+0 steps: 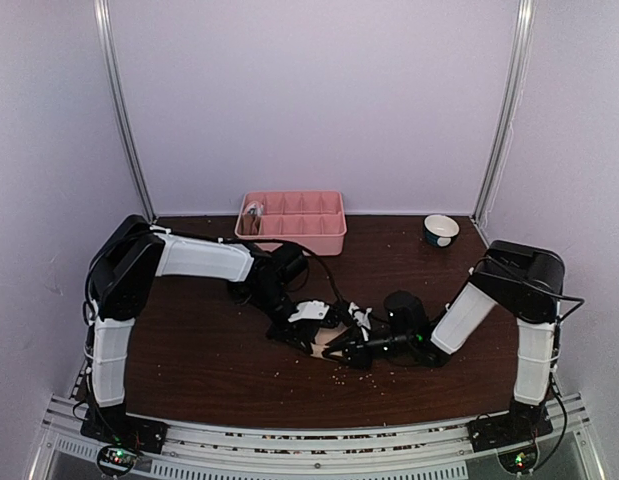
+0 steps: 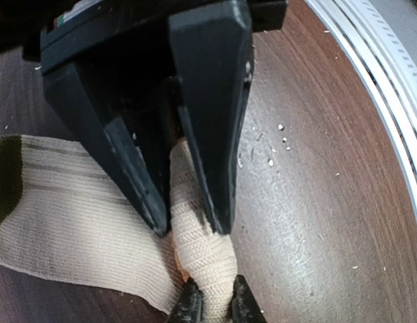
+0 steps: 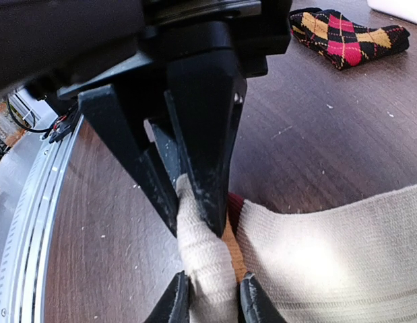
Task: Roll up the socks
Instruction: Roll the sock at the center of the board.
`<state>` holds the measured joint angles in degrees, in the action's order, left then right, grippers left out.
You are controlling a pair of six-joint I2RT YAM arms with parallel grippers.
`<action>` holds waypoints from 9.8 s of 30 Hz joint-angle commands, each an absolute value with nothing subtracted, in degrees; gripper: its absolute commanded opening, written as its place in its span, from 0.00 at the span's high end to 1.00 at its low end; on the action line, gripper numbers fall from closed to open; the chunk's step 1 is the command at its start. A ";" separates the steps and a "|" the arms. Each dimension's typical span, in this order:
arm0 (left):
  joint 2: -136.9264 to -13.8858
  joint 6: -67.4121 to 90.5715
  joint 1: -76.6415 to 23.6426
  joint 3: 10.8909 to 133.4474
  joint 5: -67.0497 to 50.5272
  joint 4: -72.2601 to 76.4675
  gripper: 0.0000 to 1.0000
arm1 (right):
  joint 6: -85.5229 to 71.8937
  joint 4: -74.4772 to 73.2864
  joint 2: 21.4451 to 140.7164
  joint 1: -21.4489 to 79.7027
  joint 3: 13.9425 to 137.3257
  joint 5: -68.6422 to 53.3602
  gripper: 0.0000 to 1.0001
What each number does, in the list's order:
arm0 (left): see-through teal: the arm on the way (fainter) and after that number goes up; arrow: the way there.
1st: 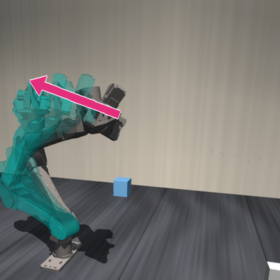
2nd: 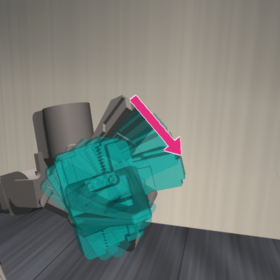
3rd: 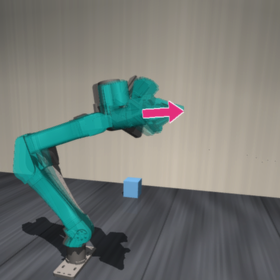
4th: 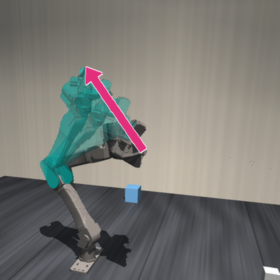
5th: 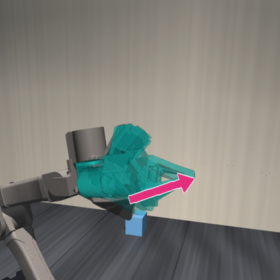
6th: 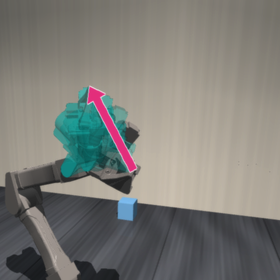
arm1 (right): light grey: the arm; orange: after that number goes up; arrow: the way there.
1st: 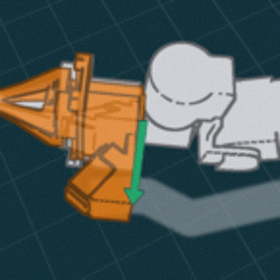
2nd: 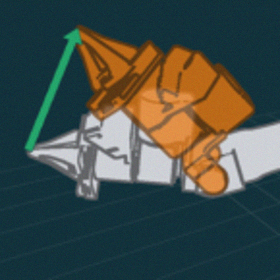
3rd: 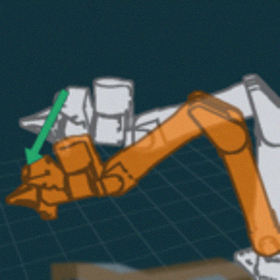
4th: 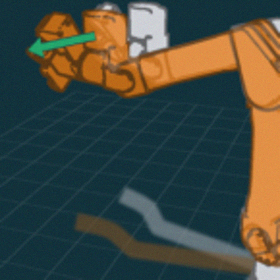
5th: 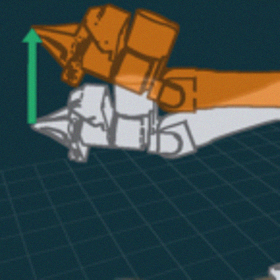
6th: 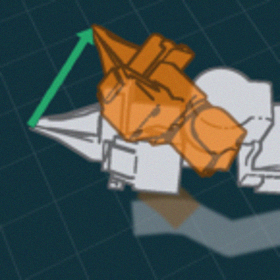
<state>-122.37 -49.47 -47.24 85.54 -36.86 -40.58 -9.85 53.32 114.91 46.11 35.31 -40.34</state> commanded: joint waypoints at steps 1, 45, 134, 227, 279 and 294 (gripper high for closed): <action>-123.11 -50.74 -47.26 85.20 -36.41 -45.99 0.93 | -11.46 47.98 114.72 45.15 30.42 -36.06 0.74; -124.52 -51.07 -55.15 84.98 -25.73 -51.23 0.96 | -19.82 33.95 117.44 40.34 46.14 -43.71 0.93; -142.30 -40.04 -45.84 102.21 -41.22 -72.18 0.98 | 26.32 32.46 106.91 74.64 37.65 8.27 0.66; -115.80 -22.67 -36.39 83.42 -17.11 -24.57 0.02 | -6.62 8.12 124.60 44.38 45.43 -38.30 1.00; -89.05 -30.47 -32.82 86.47 -19.92 -38.10 0.02 | -8.72 2.95 130.81 39.46 48.06 -45.10 1.00; -90.92 -15.90 -30.98 83.00 12.77 -29.16 0.03 | -9.98 4.93 129.03 39.46 46.08 -44.59 1.00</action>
<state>-93.51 -27.00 -31.99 77.84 -6.96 -39.22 -9.56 26.26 121.12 40.51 52.40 -59.57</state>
